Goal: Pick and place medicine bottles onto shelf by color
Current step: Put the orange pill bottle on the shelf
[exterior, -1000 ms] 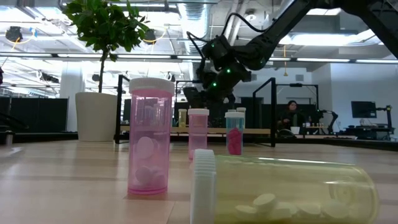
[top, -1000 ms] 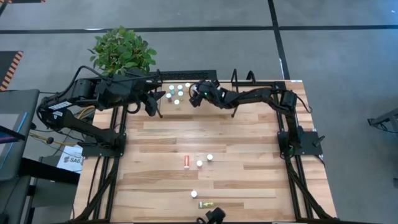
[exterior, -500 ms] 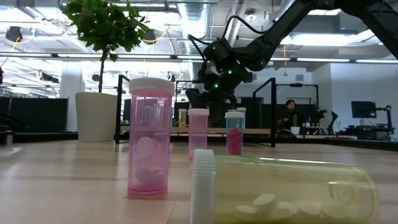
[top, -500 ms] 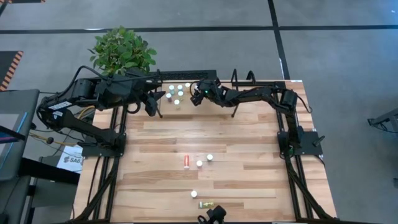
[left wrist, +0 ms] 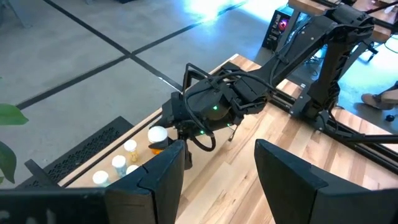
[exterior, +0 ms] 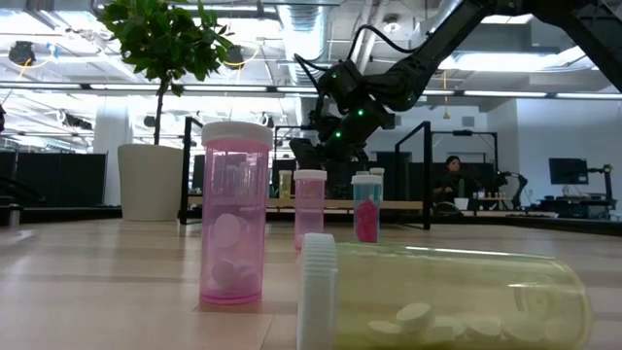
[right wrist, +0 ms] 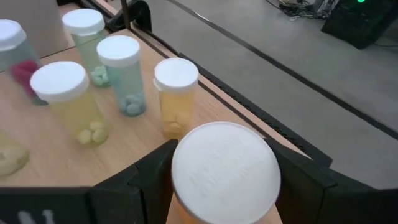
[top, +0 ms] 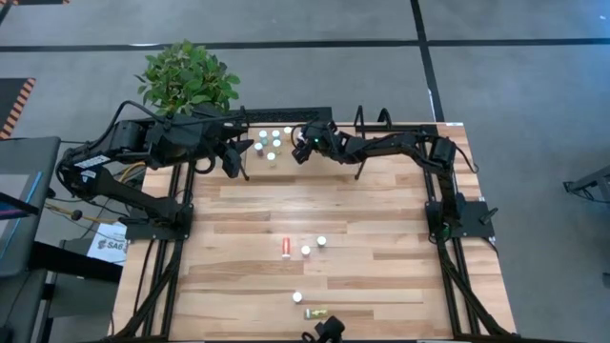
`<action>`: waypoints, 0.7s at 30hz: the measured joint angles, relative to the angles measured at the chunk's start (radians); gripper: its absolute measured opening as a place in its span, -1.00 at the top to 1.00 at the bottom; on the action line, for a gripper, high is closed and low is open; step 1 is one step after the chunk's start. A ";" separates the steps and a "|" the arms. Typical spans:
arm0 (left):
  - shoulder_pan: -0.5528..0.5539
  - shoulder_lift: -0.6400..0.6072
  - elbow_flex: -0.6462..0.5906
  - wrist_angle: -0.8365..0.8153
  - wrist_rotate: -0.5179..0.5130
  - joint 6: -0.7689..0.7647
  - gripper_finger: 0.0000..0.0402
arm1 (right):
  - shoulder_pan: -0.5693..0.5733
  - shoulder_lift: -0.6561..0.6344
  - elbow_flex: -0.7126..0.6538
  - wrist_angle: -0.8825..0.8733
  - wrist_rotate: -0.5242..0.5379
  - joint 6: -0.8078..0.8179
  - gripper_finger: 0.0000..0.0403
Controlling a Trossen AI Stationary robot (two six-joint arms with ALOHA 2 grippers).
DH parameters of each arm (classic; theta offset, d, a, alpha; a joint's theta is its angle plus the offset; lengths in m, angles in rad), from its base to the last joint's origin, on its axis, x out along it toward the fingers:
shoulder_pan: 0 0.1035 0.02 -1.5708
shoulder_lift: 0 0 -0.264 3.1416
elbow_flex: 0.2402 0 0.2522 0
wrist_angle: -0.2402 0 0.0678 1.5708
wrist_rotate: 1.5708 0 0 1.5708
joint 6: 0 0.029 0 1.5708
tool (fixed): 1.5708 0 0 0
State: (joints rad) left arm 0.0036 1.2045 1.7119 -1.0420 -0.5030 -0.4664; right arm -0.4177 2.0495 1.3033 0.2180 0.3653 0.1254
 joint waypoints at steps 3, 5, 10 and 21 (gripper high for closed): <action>0.000 0.000 0.000 0.000 0.000 0.000 0.09 | 0.005 0.000 0.000 0.000 0.000 0.000 -0.24; 0.000 0.000 0.000 0.000 0.000 -0.001 0.09 | 0.007 0.000 0.000 0.000 0.000 0.000 -0.24; 0.000 0.000 0.000 0.000 0.000 -0.001 0.09 | 0.012 0.000 0.000 0.008 0.000 0.000 -0.24; 0.000 0.000 0.000 0.000 0.000 -0.013 0.09 | 0.012 0.000 0.000 -0.031 -0.010 -0.002 -0.24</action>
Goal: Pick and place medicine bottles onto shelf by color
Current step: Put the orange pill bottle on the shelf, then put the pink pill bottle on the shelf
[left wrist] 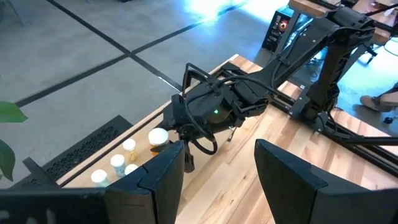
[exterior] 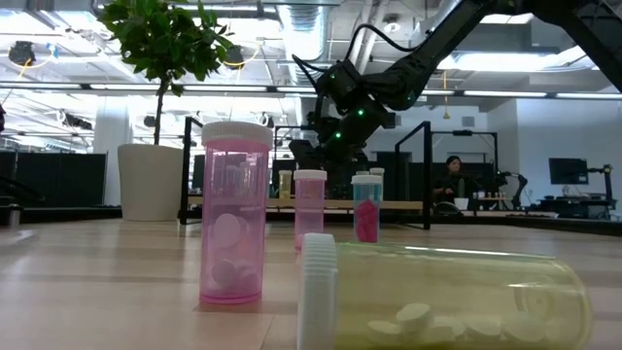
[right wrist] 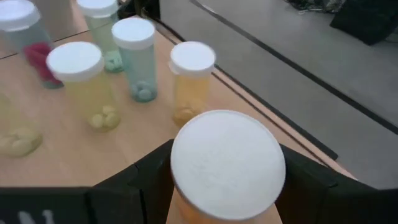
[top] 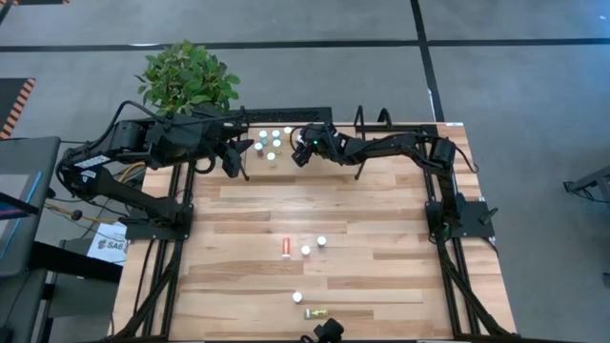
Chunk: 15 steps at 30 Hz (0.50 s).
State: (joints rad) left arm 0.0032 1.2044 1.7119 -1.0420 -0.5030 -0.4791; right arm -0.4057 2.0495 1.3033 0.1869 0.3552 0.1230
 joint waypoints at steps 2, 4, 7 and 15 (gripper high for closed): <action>0.000 0.000 0.000 0.000 0.000 -0.001 0.09 | -0.001 0.000 0.000 -0.004 -0.023 0.000 -0.26; 0.000 0.000 0.000 0.000 0.000 -0.001 0.09 | -0.002 0.000 0.000 -0.004 -0.057 0.000 -0.30; 0.000 0.000 0.000 0.000 0.000 -0.001 0.09 | -0.010 0.000 0.002 -0.010 -0.101 0.000 -0.40; 0.000 0.000 0.000 0.000 0.004 -0.001 0.09 | -0.010 0.000 0.060 -0.066 -0.099 0.000 -0.76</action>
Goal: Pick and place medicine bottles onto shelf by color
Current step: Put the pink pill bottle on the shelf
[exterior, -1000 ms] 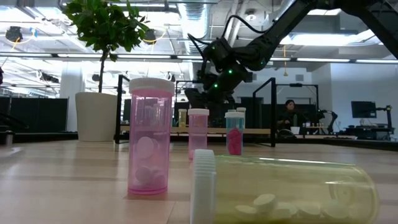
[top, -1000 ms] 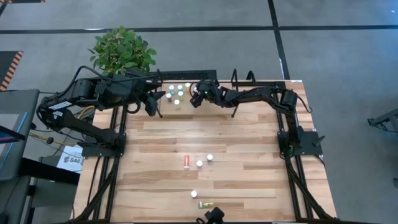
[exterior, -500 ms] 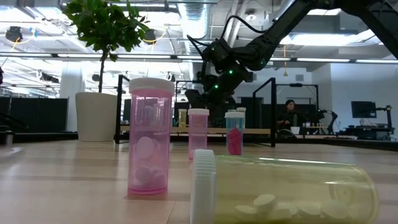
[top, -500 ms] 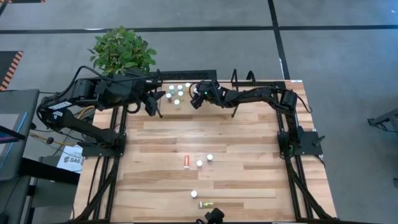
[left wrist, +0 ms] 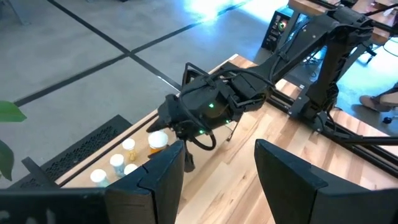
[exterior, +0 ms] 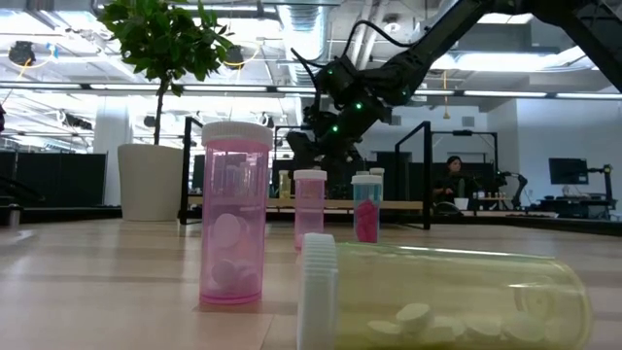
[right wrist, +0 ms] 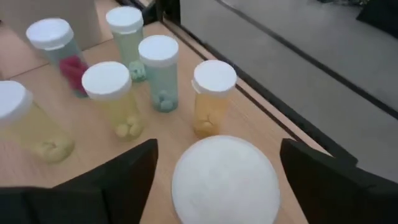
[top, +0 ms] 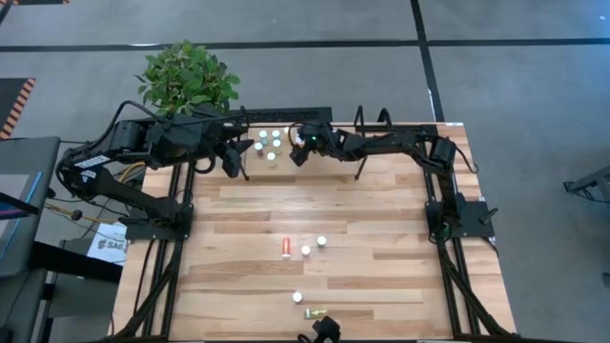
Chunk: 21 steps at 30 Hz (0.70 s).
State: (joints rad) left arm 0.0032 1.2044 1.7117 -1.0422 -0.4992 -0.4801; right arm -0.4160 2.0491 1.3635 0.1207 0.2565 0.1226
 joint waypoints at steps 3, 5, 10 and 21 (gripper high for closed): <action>0.000 0.000 0.000 0.000 0.028 -0.002 0.09 | 0.003 -0.005 0.068 -0.158 -0.001 -0.001 -0.86; 0.000 0.000 0.000 -0.001 0.041 -0.002 0.09 | 0.009 -0.007 0.127 -0.285 -0.001 -0.003 -0.90; 0.000 0.000 0.000 -0.018 0.047 -0.003 0.09 | 0.027 -0.008 0.254 -0.522 -0.004 -0.003 -0.93; 0.000 0.000 0.000 -0.063 0.069 -0.009 0.09 | 0.111 -0.008 0.548 -1.006 -0.073 -0.040 -0.89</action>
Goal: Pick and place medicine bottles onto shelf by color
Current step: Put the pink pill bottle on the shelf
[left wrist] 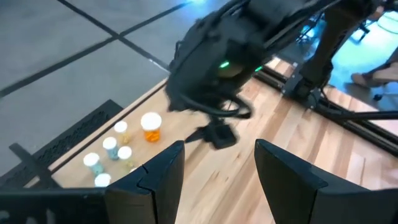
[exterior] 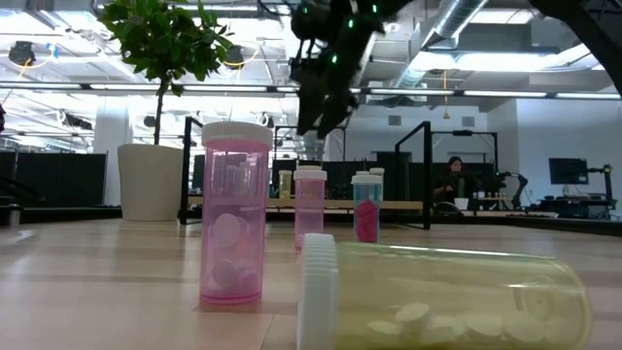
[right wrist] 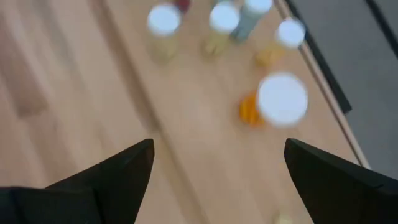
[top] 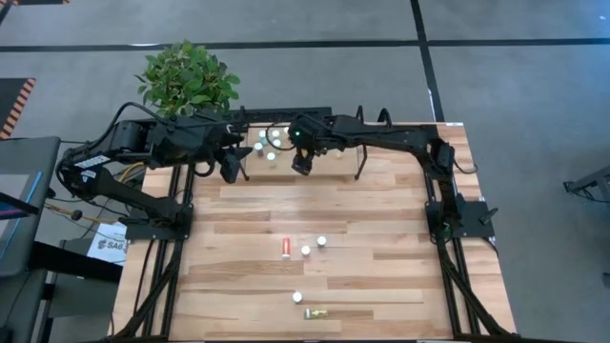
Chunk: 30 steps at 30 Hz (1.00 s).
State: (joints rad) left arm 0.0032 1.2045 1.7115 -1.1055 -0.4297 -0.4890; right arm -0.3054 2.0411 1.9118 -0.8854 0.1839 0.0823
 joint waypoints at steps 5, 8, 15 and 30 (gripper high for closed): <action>0.000 0.000 0.000 -0.056 0.000 -0.030 0.09 | 0.063 0.000 0.112 -0.289 0.000 0.043 -0.89; -0.001 0.000 0.000 -0.086 0.000 -0.044 0.09 | 0.114 0.000 0.143 -0.426 0.000 0.083 -0.89; -0.042 0.001 0.000 -0.101 0.003 -0.052 0.09 | 0.271 -0.001 0.144 -0.623 0.000 0.153 -0.89; -0.225 0.105 0.000 0.039 0.000 -0.122 0.09 | 0.590 -0.063 -0.021 -0.682 0.021 0.317 -0.89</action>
State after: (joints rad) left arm -0.2217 1.3093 1.7111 -1.0663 -0.4296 -0.6109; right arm 0.2848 1.9780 1.8907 -1.5673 0.2054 0.3992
